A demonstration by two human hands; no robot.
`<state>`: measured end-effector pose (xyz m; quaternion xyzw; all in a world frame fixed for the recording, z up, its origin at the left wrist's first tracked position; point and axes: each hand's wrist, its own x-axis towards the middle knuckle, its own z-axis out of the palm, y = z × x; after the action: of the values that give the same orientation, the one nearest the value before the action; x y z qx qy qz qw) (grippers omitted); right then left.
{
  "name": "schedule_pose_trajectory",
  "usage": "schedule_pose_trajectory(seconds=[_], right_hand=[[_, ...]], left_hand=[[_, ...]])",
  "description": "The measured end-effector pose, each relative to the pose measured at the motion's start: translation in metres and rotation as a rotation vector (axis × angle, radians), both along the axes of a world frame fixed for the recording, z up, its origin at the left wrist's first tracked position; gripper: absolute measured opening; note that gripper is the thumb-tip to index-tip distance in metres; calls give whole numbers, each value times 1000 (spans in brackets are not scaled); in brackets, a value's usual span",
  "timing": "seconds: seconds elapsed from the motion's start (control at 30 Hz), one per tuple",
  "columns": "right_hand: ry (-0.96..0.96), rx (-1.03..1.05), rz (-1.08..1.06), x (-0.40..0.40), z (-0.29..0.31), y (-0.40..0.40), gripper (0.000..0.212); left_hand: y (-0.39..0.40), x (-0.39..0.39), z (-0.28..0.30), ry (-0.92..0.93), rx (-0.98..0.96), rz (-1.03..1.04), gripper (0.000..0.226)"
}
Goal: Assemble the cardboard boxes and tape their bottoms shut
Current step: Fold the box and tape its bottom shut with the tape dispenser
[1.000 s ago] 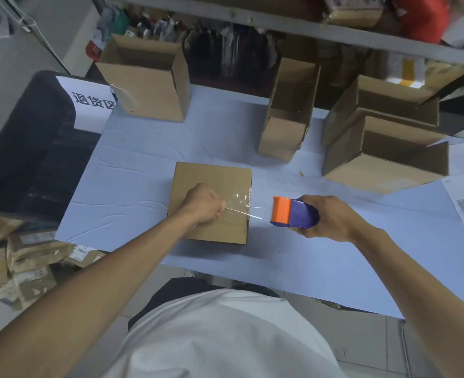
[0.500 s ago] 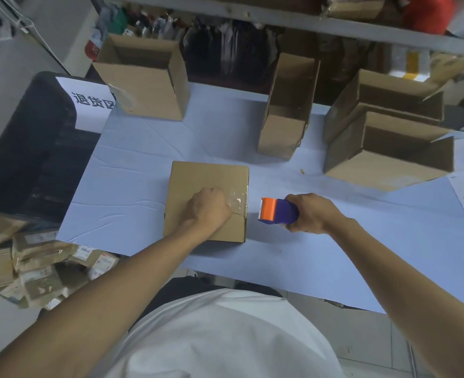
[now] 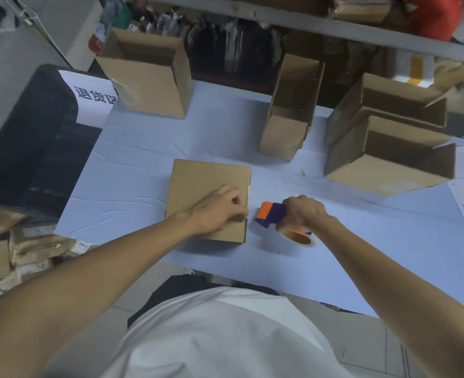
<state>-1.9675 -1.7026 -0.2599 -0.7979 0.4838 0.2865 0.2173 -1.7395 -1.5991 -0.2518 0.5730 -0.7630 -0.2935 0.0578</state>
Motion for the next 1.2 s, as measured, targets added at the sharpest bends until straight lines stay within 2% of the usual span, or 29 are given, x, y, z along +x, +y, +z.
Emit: schedule_pose_trajectory(seconds=[0.07,0.17,0.27,0.43,0.7,0.9,1.07,1.2], right_hand=[[-51,-7,-99,-10,-1,2,34],[-123,-48,-235,-20,-2,7,34],[-204,-81,-264,-27,-6,13,40],[-271,-75,-278,-29,-10,20,42],[-297,-62,-275,-33,-15,20,50],[-310,-68,-266,-34,-16,15,52],[-299,-74,-263,-33,-14,12,51],[-299,-78,-240,-33,-14,9,50]], left_hand=[[3,-1,-3,20,-39,-43,41],[1,-10,-4,108,37,130,24],[-4,-22,-4,62,62,231,25],[-3,-31,-4,-66,-22,182,20],[-4,-34,-8,-95,-73,262,14],[-6,-31,-12,-35,-30,220,26],[-4,-28,-10,67,63,211,57],[0,-33,-10,35,28,277,49]])
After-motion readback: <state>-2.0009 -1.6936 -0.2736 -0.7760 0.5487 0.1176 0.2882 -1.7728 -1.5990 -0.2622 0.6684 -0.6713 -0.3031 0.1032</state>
